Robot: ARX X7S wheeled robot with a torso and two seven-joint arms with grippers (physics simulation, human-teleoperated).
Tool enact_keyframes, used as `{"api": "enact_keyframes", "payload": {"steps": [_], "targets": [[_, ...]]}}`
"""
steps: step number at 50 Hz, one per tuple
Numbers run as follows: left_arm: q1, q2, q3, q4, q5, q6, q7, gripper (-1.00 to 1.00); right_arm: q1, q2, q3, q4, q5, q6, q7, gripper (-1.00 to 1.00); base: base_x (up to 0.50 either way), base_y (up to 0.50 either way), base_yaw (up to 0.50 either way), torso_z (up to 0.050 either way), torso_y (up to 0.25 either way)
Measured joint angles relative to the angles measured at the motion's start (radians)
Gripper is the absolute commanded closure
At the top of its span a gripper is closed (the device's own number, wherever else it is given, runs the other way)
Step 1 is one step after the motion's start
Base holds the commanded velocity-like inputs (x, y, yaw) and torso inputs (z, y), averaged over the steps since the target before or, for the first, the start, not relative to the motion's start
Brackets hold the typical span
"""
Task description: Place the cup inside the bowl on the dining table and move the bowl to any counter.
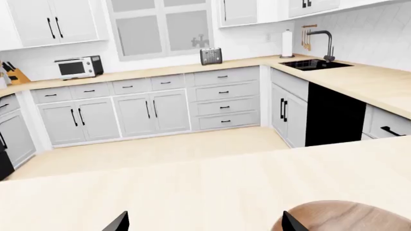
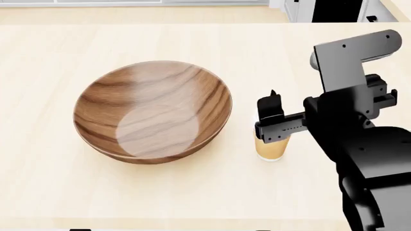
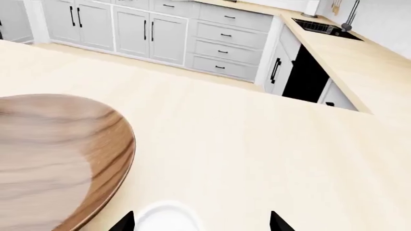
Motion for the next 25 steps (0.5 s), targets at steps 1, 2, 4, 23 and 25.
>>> {"api": "enact_keyframes", "payload": {"steps": [1, 2, 4, 23, 25], "targets": [[0.0, 0.0, 0.0, 0.0, 0.0, 0.0, -0.001, -1.0, -0.001, -0.002, -0.003, 0.004, 0.0, -0.004, -0.001, -1.0, 0.0, 0.0, 0.0, 0.0, 0.0], [0.001, 0.001, 0.0, 0.0, -0.001, -0.001, -0.001, -1.0, -0.002, -0.004, -0.006, 0.008, -0.001, -0.007, -0.002, -1.0, 0.0, 0.0, 0.0, 0.0, 0.0], [0.001, 0.002, 0.001, -0.001, -0.001, -0.001, -0.003, -1.0, -0.004, -0.007, -0.012, 0.018, -0.002, -0.015, -0.005, -1.0, 0.0, 0.0, 0.0, 0.0, 0.0], [0.003, -0.003, 0.0, 0.003, -0.009, -0.006, -0.007, -1.0, -0.017, -0.032, -0.07, 0.141, -0.017, -0.1, -0.037, -1.0, 0.0, 0.0, 0.0, 0.0, 0.0], [0.003, -0.003, 0.0, 0.002, -0.009, -0.005, -0.008, -1.0, -0.02, -0.033, -0.073, 0.148, -0.018, -0.105, -0.038, -1.0, 0.0, 0.0, 0.0, 0.0, 0.0]]}}
